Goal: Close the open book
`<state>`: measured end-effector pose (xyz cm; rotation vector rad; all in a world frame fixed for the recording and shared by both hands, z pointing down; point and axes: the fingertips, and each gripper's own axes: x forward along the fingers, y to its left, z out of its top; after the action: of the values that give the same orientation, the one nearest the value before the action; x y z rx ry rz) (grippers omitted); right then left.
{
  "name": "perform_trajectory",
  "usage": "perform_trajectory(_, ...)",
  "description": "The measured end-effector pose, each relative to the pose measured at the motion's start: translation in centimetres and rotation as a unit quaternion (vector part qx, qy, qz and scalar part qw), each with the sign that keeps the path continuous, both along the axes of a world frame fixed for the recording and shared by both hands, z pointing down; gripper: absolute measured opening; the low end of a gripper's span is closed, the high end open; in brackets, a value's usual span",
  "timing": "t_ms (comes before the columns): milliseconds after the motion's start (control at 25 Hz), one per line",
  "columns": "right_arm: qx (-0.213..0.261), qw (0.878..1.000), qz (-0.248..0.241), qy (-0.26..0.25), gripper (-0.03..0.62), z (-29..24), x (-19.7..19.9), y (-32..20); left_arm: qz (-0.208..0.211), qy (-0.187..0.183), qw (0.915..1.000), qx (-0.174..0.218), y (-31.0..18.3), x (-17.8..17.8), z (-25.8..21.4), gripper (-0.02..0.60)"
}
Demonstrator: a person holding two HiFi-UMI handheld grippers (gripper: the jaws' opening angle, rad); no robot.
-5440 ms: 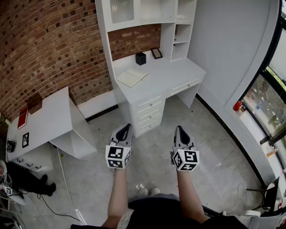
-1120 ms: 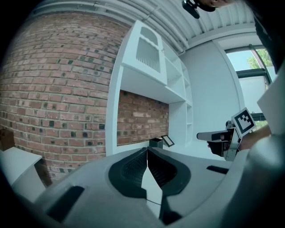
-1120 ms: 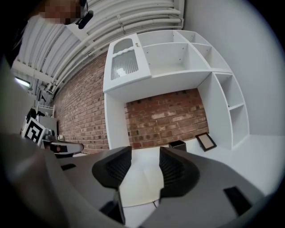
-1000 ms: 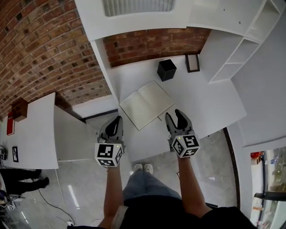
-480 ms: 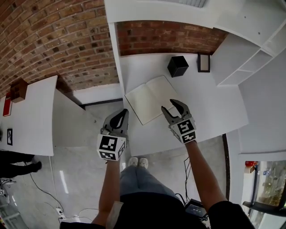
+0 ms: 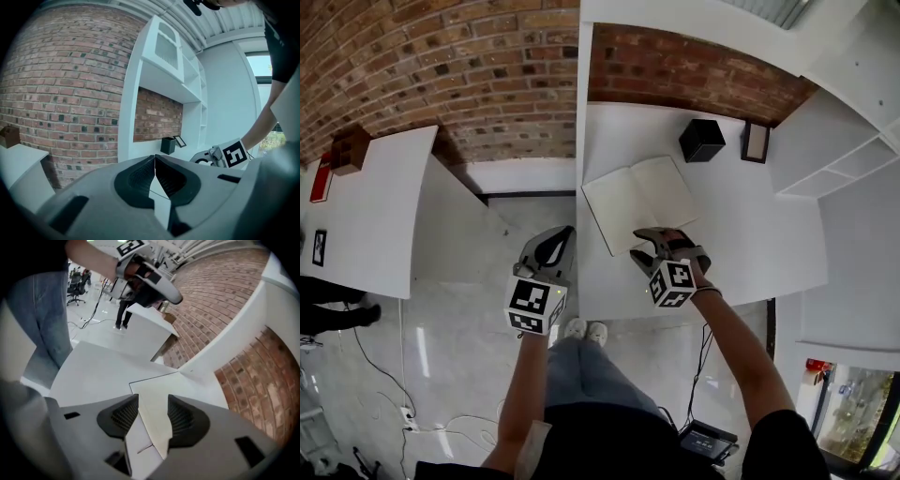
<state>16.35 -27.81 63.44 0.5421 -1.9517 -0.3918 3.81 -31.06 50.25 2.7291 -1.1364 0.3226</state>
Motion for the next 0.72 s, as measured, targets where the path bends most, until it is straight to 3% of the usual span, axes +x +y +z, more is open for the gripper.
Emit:
perform_trajectory(400, 0.002, 0.991, -0.088, 0.102, 0.176, 4.4, -1.1, 0.5, -0.014, -0.009, 0.9998, -0.01, 0.7, -1.6, 1.0, 0.011)
perform_trajectory(720, 0.005, 0.988, -0.102, 0.12, 0.176, 4.8, -1.2, 0.3, -0.027, -0.009, 0.9995, -0.015, 1.0, -2.7, 1.4, 0.011)
